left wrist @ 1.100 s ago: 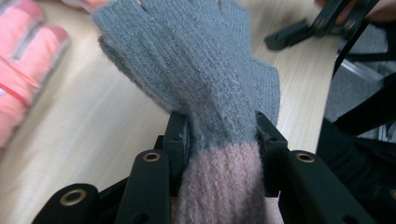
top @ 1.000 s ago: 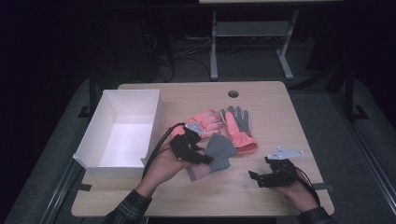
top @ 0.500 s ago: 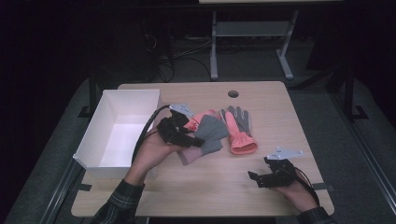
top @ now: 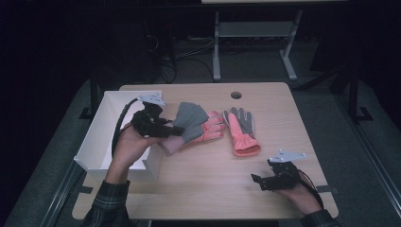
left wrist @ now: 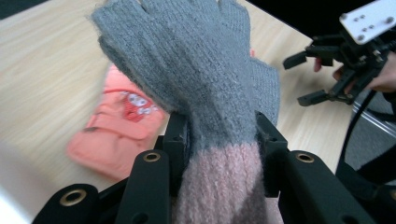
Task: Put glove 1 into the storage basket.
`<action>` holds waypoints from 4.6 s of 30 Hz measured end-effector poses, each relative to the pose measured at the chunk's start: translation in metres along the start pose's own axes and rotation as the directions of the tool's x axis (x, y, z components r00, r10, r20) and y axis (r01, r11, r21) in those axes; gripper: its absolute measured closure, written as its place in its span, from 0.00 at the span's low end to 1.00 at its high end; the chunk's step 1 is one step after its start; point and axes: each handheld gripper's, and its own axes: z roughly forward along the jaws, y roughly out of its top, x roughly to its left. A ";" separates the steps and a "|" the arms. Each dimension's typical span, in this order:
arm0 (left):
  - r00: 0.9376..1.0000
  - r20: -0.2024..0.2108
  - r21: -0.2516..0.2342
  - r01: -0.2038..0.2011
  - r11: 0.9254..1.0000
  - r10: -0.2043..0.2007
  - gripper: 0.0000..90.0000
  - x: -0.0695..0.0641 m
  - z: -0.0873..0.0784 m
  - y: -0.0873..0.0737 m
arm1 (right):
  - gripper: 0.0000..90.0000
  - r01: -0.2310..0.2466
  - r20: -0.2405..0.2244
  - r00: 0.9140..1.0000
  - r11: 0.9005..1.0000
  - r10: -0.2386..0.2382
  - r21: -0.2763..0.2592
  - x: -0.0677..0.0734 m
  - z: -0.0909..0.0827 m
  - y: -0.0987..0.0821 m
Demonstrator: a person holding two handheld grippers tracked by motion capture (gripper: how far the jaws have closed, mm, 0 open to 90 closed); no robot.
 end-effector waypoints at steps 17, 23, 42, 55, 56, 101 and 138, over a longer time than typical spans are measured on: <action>0.982 -0.128 -0.097 0.124 0.988 -0.136 0.71 0.046 -0.045 -0.025 | 0.15 0.006 0.003 1.000 1.000 -0.006 -0.003 0.000 -0.002 0.000; 0.963 -0.182 -0.122 0.177 0.977 -0.198 0.71 0.065 -0.054 -0.037 | 0.15 -0.002 0.006 1.000 1.000 0.002 -0.003 -0.001 -0.002 -0.001; 0.895 -0.323 -0.064 0.305 0.950 -0.309 0.71 0.119 -0.040 -0.083 | 0.15 0.002 0.003 1.000 1.000 -0.002 -0.018 -0.007 -0.006 -0.002; 0.857 -0.418 0.038 0.349 0.936 -0.302 0.70 0.151 -0.009 -0.112 | 0.15 0.003 -0.001 1.000 1.000 -0.003 -0.019 -0.007 -0.006 -0.002; 0.854 -0.424 0.050 0.355 0.933 -0.302 0.70 0.153 -0.007 -0.115 | 0.15 0.001 -0.002 1.000 1.000 -0.001 -0.016 -0.007 -0.006 -0.003; 0.967 -0.201 -0.018 0.158 0.987 -0.159 0.16 0.072 -0.021 -0.047 | 0.15 0.000 -0.004 1.000 1.000 0.000 -0.015 -0.007 -0.009 -0.004; 0.999 0.002 0.071 -0.047 0.996 0.047 0.16 -0.035 0.066 -0.021 | 0.14 -0.002 -0.028 1.000 1.000 0.002 0.022 -0.007 -0.009 0.000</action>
